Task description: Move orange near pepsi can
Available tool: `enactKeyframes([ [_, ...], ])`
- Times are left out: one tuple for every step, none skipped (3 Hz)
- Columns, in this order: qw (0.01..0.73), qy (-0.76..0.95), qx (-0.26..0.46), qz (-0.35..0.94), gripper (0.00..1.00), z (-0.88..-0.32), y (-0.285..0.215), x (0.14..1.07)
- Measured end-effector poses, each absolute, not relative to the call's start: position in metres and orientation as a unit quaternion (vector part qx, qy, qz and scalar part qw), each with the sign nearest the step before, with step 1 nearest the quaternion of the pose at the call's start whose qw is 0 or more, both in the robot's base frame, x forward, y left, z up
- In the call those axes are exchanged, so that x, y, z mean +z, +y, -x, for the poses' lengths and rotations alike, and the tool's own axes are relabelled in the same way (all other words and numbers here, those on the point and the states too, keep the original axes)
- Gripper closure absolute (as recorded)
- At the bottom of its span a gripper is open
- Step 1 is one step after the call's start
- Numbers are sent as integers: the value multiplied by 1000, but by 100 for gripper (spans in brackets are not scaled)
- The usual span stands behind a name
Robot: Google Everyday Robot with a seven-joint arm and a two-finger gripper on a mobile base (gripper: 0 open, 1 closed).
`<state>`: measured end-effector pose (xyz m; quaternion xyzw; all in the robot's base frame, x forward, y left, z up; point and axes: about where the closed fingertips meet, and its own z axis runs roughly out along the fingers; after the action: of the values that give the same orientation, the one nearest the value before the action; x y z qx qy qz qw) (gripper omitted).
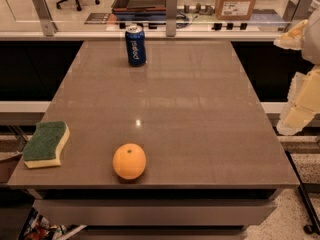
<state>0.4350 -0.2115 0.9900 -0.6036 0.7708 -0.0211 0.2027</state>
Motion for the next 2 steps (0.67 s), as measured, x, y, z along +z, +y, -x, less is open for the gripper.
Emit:
enactKeyframes([
  [250, 754, 38, 607, 0, -430, -209, 981],
  [302, 726, 102, 610, 0, -416, -196, 975],
])
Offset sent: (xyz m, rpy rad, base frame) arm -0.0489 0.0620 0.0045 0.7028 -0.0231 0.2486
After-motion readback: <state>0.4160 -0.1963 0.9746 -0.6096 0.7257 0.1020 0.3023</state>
